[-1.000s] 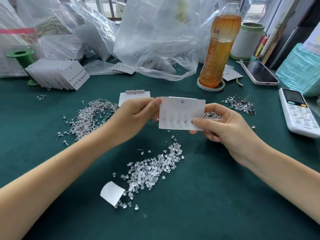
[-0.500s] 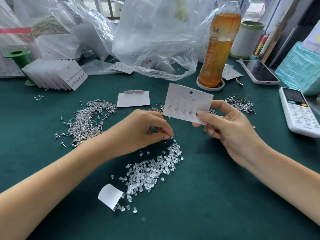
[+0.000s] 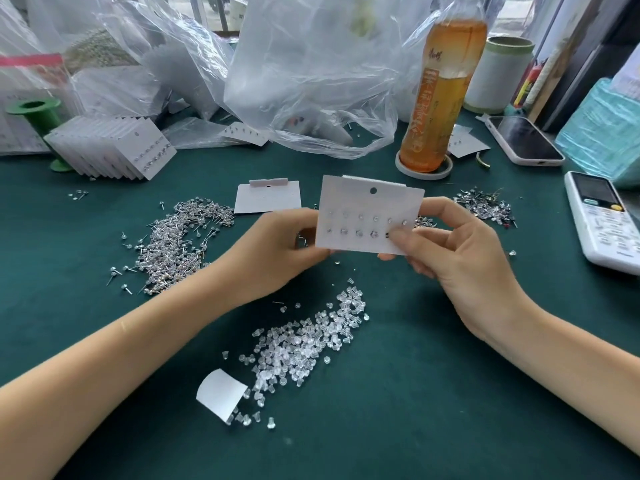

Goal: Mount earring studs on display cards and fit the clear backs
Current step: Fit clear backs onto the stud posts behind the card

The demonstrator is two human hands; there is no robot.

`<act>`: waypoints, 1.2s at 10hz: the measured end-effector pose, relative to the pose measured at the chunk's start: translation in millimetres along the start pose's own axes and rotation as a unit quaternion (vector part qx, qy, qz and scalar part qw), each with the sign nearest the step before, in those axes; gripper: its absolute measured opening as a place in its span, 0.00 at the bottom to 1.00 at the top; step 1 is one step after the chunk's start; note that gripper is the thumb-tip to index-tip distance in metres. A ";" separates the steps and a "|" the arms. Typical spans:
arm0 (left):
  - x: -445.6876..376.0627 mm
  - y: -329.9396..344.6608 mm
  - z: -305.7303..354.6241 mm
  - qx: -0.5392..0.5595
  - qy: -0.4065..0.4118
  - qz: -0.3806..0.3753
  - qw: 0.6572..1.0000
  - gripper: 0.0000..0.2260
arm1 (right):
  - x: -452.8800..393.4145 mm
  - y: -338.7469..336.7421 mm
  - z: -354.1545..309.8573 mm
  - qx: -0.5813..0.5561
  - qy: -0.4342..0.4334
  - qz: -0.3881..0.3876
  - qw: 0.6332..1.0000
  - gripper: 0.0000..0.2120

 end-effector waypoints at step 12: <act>12.1 1.3 30.7 0.173 -0.089 -0.123 0.973 0.05 | 29.9 17.4 -15.3 0.565 -0.554 -0.090 0.604 0.08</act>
Point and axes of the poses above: each hand's wrist, its own x-axis away from the middle knuckle, its own y-axis out of the palm, z = x × y, the point moved 3 cm from there along -x, towards the middle knuckle, and after that the axes turned 2 degrees about x, right-handed, at the moved point
